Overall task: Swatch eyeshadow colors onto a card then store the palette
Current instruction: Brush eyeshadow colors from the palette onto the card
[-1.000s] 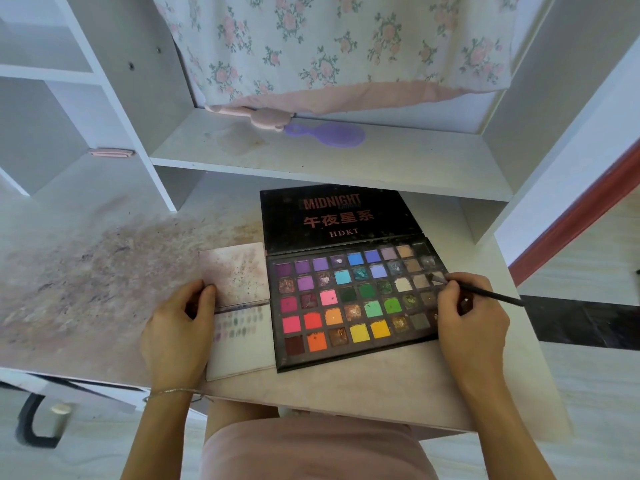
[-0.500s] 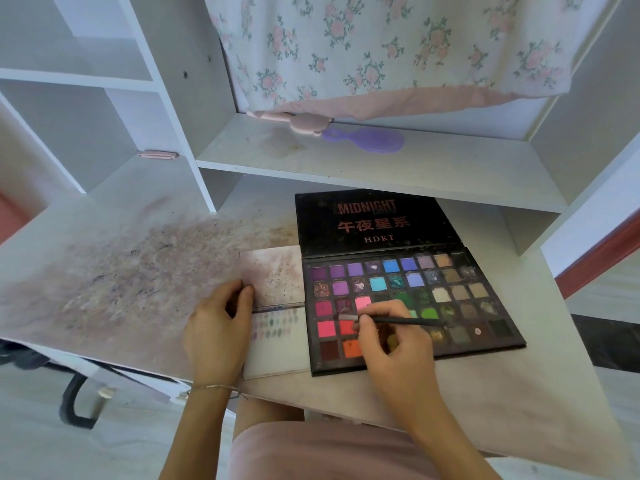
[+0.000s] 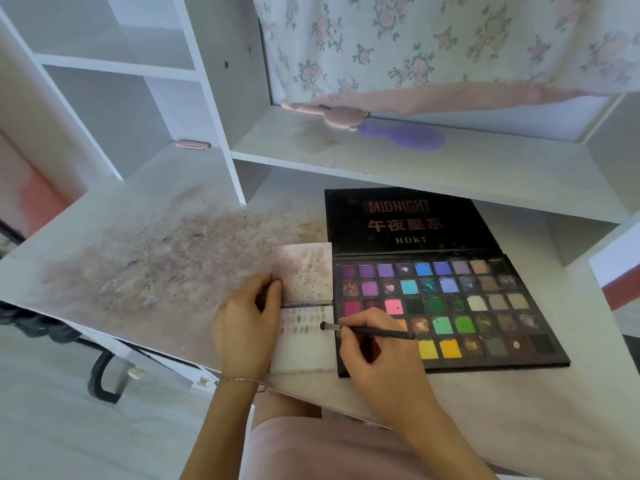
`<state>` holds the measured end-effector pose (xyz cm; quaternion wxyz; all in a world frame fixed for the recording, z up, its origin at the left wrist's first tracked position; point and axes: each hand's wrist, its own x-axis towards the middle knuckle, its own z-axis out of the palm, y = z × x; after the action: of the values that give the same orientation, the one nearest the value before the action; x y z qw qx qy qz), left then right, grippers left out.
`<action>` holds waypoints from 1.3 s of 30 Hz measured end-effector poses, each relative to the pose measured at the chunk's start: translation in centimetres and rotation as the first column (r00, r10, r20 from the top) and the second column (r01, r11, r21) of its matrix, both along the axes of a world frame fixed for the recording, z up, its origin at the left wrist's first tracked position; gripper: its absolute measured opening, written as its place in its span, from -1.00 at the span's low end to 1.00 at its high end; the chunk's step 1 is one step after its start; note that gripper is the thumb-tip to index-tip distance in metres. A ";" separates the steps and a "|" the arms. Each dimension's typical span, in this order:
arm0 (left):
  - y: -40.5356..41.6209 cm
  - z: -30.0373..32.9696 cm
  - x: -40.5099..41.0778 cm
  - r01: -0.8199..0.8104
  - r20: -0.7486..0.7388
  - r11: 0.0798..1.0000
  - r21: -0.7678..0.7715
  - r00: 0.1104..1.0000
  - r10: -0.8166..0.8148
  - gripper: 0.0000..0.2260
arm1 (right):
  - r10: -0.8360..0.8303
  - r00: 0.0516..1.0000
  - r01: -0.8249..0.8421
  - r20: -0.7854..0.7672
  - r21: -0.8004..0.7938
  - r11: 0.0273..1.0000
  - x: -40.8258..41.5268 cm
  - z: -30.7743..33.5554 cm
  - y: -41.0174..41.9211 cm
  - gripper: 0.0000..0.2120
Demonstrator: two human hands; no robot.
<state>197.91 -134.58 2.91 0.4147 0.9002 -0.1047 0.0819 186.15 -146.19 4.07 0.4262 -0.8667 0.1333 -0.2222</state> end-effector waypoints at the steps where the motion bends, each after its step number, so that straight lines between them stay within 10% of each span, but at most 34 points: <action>1: 0.0 0.0 0.0 0.003 0.001 1.000 0.000 1.000 -0.003 -0.84 | 0.001 1.000 -0.001 -0.013 -0.007 1.000 0.1 0.0 0.0 -0.95; 25: 0.1 -0.3 0.1 -0.005 0.009 1.000 0.001 1.000 0.005 -0.85 | 0.011 0.999 -0.012 -0.034 -0.022 1.000 0.2 -0.2 0.0 -0.94; 39: 0.8 0.2 0.3 0.068 -0.012 0.997 -0.018 0.998 -0.069 -0.86 | -0.111 0.983 0.074 0.145 0.237 0.969 0.6 0.2 -0.3 -0.83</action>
<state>198.16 -133.73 3.14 0.4259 0.8929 -0.1321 0.0628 186.74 -146.44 4.24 0.5223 -0.7840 0.1646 -0.2924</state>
